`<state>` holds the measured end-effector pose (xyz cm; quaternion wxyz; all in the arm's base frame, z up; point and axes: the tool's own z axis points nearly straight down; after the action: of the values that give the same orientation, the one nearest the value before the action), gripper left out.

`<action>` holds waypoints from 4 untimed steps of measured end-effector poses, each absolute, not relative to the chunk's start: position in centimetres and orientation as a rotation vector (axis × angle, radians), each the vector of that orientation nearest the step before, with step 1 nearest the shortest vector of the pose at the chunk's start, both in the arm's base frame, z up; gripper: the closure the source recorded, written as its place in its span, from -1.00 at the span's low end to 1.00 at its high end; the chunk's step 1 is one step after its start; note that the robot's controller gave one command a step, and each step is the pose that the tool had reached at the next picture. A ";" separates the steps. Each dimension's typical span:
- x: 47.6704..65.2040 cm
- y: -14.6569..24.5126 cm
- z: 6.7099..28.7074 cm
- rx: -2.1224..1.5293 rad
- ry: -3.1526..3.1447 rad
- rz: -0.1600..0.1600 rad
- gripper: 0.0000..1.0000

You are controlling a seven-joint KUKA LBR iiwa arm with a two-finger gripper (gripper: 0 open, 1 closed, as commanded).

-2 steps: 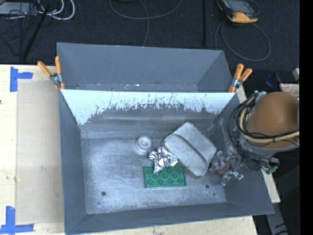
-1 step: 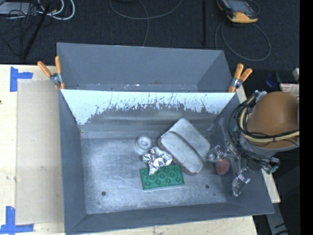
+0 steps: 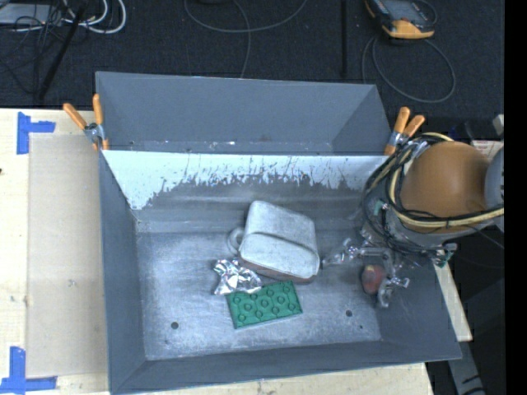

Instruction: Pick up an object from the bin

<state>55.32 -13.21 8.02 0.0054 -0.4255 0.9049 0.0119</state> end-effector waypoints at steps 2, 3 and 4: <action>56.2 -13.8 10.7 -1.638 2.657 0.028 -1.00; 56.6 -13.7 10.1 -1.609 2.675 0.033 -1.00; 56.9 -13.3 10.0 -1.747 2.578 0.036 -1.00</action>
Offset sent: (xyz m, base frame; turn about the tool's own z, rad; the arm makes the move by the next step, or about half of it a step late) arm 0.0008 -0.0238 0.0359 -0.1480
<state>56.87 -13.34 9.98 0.0135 -0.5608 0.8278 0.0115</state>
